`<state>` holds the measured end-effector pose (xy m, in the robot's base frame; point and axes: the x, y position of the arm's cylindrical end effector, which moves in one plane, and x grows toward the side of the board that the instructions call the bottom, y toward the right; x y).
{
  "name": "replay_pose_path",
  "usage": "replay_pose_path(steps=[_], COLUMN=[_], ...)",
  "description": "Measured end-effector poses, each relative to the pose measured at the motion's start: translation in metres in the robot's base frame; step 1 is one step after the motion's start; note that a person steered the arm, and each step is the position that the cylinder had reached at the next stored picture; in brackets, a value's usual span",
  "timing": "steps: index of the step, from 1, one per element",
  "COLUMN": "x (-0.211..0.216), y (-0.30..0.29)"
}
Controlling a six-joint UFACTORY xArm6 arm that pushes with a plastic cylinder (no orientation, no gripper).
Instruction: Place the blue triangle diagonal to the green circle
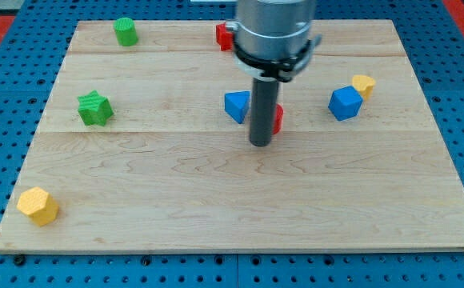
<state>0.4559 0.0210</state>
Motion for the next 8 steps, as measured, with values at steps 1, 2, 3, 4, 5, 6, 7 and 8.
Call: replay_pose_path(steps=[1,2,3,4,5,6,7,8], x=[-0.034,-0.073,-0.078,-0.075,-0.125,-0.125,-0.118,-0.106], y=[-0.007,0.028,0.037,0.023,-0.013,-0.083,-0.119,-0.144])
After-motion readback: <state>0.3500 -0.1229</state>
